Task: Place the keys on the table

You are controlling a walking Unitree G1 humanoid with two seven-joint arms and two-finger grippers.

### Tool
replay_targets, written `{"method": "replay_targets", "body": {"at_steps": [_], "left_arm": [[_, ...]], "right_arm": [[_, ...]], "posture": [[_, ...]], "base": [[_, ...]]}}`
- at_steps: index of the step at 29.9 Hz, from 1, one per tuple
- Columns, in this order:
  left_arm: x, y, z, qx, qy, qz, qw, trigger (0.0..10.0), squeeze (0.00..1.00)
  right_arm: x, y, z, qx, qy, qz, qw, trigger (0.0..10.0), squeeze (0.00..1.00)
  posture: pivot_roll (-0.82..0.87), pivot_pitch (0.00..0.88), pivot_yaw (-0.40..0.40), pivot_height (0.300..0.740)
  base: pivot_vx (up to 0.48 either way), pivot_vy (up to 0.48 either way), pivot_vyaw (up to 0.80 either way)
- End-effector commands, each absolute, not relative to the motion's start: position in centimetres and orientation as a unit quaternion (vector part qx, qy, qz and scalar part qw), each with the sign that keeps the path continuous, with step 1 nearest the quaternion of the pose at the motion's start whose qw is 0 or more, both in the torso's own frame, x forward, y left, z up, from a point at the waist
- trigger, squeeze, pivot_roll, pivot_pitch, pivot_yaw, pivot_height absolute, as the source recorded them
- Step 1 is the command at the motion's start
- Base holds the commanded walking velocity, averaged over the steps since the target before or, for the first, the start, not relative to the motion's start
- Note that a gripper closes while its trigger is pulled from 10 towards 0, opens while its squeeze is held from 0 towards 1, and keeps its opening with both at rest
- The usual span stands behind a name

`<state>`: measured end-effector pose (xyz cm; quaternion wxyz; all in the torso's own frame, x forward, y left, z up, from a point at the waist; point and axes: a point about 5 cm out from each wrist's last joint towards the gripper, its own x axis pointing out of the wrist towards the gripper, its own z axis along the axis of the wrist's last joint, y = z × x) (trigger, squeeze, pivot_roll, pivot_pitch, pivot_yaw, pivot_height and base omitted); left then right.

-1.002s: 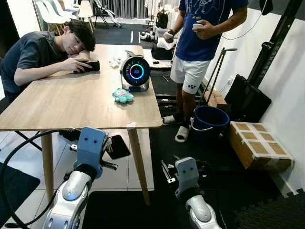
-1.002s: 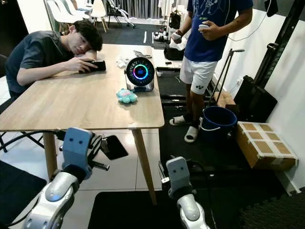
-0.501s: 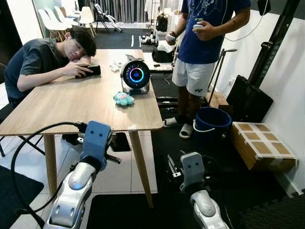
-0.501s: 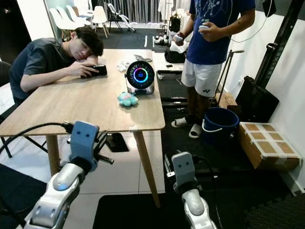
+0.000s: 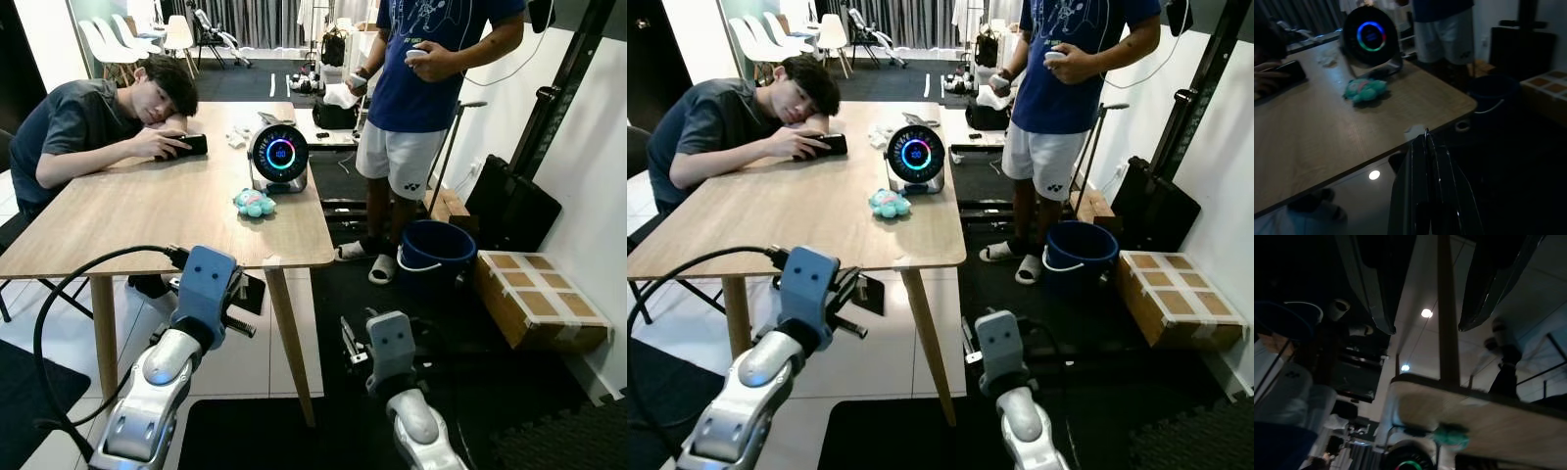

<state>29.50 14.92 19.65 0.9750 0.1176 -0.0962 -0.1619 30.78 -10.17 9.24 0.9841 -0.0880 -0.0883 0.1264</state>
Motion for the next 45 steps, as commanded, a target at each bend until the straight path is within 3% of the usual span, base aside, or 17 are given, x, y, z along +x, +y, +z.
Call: {"method": "replay_targets", "body": {"at_steps": [1,10,15,26,32,39,45], "left_arm": [[28.9,15.2,19.3,0.116,-0.083,-0.164,0.976,10.0,0.0],[27.5,16.7,18.2,0.118,-0.068,-0.124,0.983,10.0,0.0],[28.1,16.4,17.9,0.109,-0.067,-0.114,0.985,10.0,0.0],[31.1,14.4,17.9,0.102,-0.072,-0.14,0.982,10.0,0.0],[31.7,14.6,18.0,0.09,-0.074,-0.124,0.985,10.0,0.0],[31.9,15.5,17.3,0.086,-0.068,-0.105,0.988,10.0,0.0],[31.6,15.8,16.9,0.111,-0.067,-0.099,0.987,10.0,0.0]], "right_arm": [[30.7,-9.7,9.2,-0.09,-0.087,0.14,0.982,10.0,0.0],[31.8,-9.7,9.6,-0.102,-0.085,0.155,0.979,10.0,0.0],[32.3,-10.1,10.4,-0.104,-0.096,0.146,0.979,10.0,0.0],[32.2,-15.8,10.8,-0.122,-0.097,0.054,0.986,10.0,0.0],[32.3,-16.8,11.5,-0.108,-0.103,0.027,0.988,10.0,0.0],[32.8,-18.0,12.4,-0.015,-0.098,0.001,0.995,10.0,0.0],[32.2,-17.7,10.9,-0.06,-0.074,0.034,0.995,10.0,0.0]], "posture": [[0.16,0.086,-0.016,0.74],[0.21,0.081,-0.064,0.74],[0.18,0.08,-0.05,0.74],[0.09,0.087,0.01,0.74],[0.07,0.087,0.024,0.74],[0.06,0.076,0.029,0.74],[0.07,0.072,0.03,0.74]], "base": [[0.0,0.0,0.0],[0.0,0.0,0.0],[0.0,0.0,0.0],[0.0,0.0,0.0],[0.0,0.0,0.0],[0.0,0.0,0.0],[0.0,0.0,0.0]]}}
